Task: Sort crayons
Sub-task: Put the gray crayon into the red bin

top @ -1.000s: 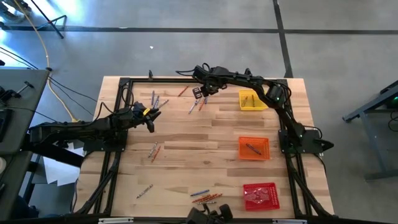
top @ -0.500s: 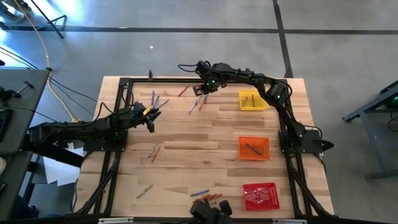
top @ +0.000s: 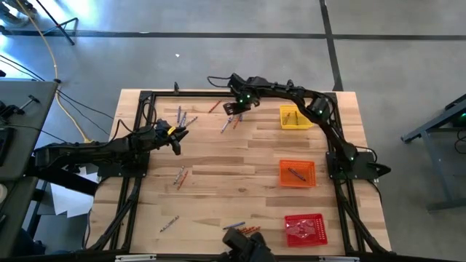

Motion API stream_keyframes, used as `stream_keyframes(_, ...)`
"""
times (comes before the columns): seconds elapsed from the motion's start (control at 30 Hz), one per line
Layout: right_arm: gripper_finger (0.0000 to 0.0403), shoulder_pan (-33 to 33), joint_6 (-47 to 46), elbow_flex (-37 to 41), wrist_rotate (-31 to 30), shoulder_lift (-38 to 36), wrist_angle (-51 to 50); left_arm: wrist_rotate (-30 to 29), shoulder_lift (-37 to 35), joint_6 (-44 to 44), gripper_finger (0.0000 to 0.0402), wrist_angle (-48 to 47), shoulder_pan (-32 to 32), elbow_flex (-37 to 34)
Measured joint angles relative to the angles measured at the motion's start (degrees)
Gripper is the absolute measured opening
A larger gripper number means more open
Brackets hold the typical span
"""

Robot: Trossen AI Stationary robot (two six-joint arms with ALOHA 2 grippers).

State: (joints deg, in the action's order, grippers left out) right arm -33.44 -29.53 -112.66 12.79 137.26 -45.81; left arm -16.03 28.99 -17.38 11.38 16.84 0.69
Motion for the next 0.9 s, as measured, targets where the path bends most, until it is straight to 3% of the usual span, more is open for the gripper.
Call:
stream_keyframes(0.23, 0.0135, -0.5, 0.1, -1.1, -0.3, 0.2, -0.3, 0.0, 0.0, 1.1, 0.0087, 0.0, 0.0, 0.0)
stream_keyframes(0.9, 0.0136, -0.8, -6.6, -3.2, -2.1, 0.6, 0.1, 0.0, 0.0, 1.2, 0.0087, -0.7, 0.0, 0.0)
